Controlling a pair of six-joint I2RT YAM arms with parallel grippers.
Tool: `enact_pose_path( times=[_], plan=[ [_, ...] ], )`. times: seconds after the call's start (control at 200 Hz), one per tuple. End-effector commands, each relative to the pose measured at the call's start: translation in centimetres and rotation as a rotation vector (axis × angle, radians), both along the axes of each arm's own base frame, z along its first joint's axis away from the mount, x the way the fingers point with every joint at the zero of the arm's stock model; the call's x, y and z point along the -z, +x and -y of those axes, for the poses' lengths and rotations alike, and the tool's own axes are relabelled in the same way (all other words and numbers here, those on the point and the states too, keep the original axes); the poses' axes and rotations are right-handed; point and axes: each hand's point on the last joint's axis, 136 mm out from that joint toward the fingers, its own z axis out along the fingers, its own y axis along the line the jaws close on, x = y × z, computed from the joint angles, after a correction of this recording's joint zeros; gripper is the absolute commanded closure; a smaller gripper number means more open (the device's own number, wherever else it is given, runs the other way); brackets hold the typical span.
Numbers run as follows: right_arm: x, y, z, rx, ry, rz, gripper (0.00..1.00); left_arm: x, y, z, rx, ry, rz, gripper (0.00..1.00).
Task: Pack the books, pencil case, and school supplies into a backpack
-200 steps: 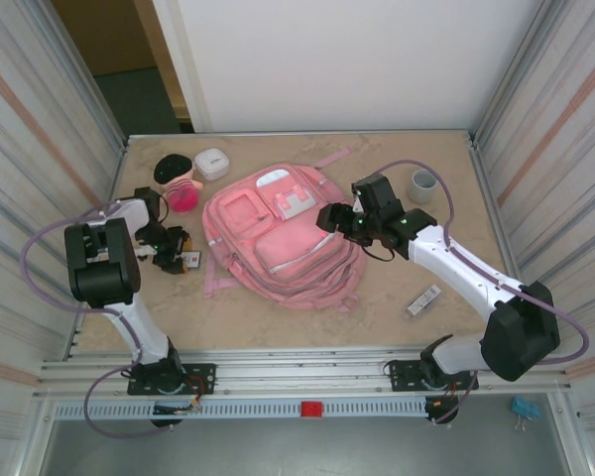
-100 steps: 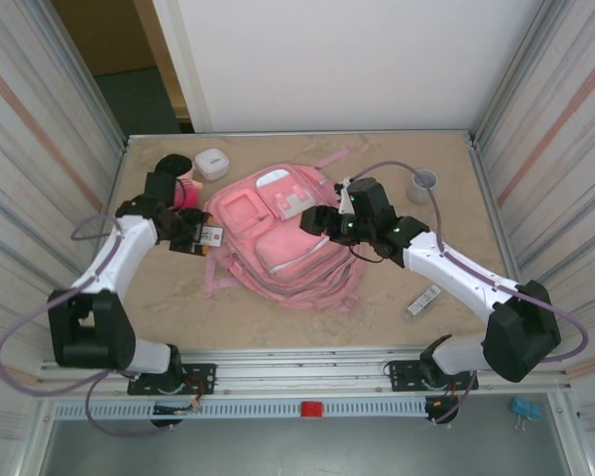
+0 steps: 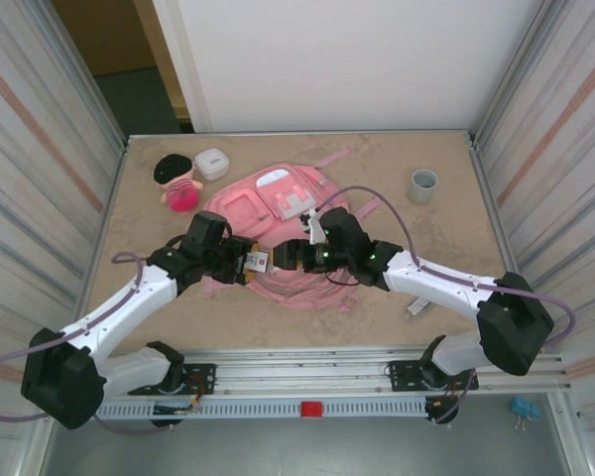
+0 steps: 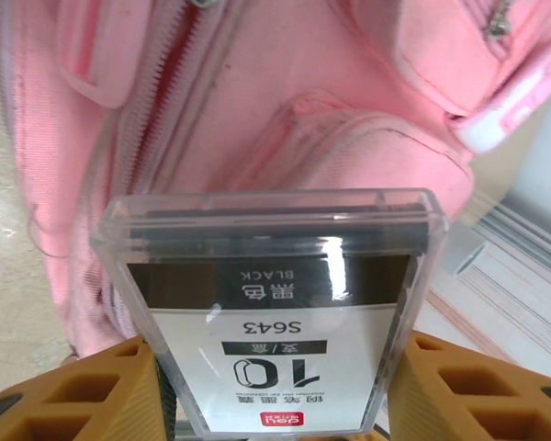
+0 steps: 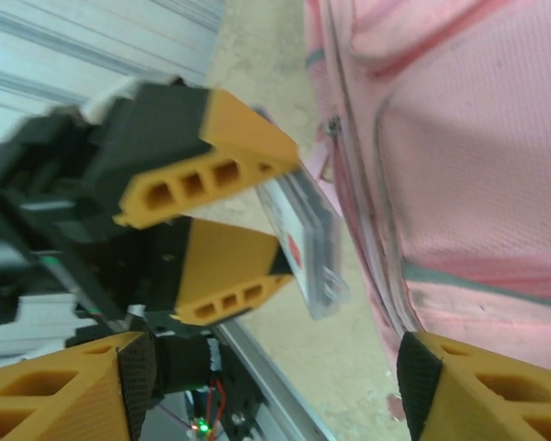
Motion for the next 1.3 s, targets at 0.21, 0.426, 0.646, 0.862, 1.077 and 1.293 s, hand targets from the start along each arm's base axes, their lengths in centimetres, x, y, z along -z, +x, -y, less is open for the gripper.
enact_pose_path(
  times=[0.21, 0.426, 0.646, 0.862, 1.077, 1.293],
  plan=[
    [0.7, -0.2, 0.7, -0.017, -0.057, 0.097, 0.36, -4.0, 1.4, 2.7, 0.04, -0.121, 0.164, 0.54],
    [0.5, 0.8, 1.0, -0.001, -0.091, 0.182, 0.43, -4.0, 1.1, 4.1, 0.082, -0.148, 0.177, 0.55],
    [-0.2, 1.4, 0.2, -0.035, -0.081, 0.253, 0.56, -4.7, 0.7, 6.0, 0.14, -0.19, 0.216, 0.55],
    [-1.6, 1.2, 0.6, -0.037, -0.06, 0.312, 0.77, -3.5, -0.1, 6.4, 0.158, -0.173, 0.208, 0.54],
    [-2.7, 0.4, 2.3, -0.018, -0.061, 0.362, 0.87, -2.3, 0.2, 6.4, 0.186, -0.117, 0.246, 0.45],
    [-3.8, 0.1, 5.1, 0.059, -0.054, 0.401, 0.91, -2.2, 0.7, 5.8, 0.281, 0.035, 0.36, 0.19]
  ],
)
